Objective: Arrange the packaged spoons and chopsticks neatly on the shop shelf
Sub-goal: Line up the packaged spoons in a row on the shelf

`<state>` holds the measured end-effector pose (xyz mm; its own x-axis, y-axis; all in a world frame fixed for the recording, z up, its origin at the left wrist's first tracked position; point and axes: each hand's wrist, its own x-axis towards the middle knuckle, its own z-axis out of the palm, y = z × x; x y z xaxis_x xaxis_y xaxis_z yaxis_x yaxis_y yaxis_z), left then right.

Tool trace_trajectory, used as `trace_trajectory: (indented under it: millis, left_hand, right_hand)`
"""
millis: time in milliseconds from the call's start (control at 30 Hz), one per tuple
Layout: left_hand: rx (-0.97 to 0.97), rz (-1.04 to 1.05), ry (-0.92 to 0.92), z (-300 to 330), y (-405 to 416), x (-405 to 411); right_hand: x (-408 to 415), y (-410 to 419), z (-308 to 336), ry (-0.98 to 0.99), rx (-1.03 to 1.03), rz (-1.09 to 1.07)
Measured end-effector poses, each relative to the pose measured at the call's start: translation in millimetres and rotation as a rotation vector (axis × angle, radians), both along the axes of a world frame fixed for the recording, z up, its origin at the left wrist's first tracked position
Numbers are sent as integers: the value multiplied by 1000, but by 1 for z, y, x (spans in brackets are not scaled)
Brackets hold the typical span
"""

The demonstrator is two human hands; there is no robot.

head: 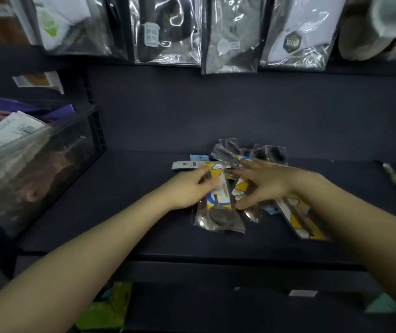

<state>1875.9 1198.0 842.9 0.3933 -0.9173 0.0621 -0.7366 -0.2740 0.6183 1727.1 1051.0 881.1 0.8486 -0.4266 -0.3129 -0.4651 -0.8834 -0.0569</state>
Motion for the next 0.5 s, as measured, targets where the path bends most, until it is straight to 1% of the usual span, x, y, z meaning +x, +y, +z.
trace_trajectory:
  millis: [33,67,100,133,167,200,300,333,400,500]
  left_hand:
    - [-76,65,-6,4,1,5]
    - [-136,136,-11,7,3,10]
    - [-166,188,-25,10,5,15]
    - [-175,210,-44,12,8,18]
    - [-172,207,-56,14,10,18]
    - [-172,182,-58,14,13,15]
    - [-225,5,-84,14,25,-2]
    - [-228,-55,-94,14,27,-9]
    - [-194,-88,-111,16,29,-19]
    - [-48,31,-145,23,26,-26]
  right_hand:
    - [0,-3,10,-33,114,10]
    - [1,-5,18,-120,216,30]
    - [5,-4,22,-246,266,61]
    - [11,-2,24,-361,251,95]
    - [18,1,23,-412,205,127]
    - [25,4,20,-397,175,176]
    - [42,8,2,-153,161,388]
    - [45,5,-1,-115,134,447]
    - [52,-4,-5,-122,11,526]
    - [64,-7,-7,-249,-177,645]
